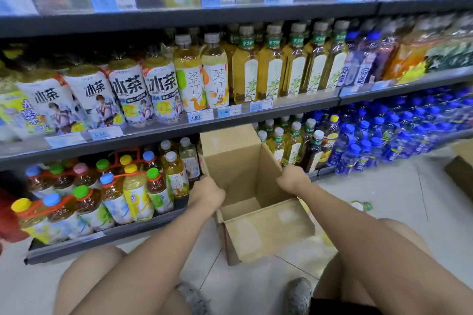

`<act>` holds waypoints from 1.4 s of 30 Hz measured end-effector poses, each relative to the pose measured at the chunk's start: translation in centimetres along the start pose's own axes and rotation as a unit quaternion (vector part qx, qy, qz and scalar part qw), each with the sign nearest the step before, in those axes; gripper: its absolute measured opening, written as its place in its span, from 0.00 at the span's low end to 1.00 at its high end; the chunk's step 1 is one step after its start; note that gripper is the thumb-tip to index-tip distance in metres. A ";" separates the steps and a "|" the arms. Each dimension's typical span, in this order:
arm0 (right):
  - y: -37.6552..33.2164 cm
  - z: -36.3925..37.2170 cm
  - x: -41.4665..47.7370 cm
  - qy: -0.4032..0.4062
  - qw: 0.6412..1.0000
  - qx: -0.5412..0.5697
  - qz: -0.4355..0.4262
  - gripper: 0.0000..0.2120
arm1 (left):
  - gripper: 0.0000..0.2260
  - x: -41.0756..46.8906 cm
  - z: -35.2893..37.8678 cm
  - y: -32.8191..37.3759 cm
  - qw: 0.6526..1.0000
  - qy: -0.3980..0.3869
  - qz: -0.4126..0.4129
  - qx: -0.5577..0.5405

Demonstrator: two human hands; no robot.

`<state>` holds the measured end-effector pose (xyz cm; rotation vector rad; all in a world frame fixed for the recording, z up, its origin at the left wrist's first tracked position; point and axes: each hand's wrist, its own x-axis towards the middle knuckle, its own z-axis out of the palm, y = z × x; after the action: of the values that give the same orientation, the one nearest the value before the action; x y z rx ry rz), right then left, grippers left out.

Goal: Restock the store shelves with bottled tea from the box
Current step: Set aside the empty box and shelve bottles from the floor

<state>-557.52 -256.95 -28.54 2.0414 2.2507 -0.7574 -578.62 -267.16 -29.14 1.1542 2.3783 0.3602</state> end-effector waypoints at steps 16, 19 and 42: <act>9.1 -13.3 -11.7 0.116 0.987 0.089 0.074 0.04 | 0.04 -10.9 -5.4 13.9 0.984 0.017 0.169 0.044; 10.8 -18.4 -13.3 0.178 0.974 0.106 0.093 0.08 | 0.09 -12.0 -7.2 18.5 0.976 0.025 0.217 0.002; 38.3 -13.9 -32.8 0.398 0.746 0.215 0.489 0.05 | 0.18 -27.6 18.2 36.9 0.797 -0.257 0.547 -0.010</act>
<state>-512.29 -281.42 -18.77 3.6901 0.6605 -0.2888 -529.76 -265.84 -20.87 2.1846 1.0363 0.3477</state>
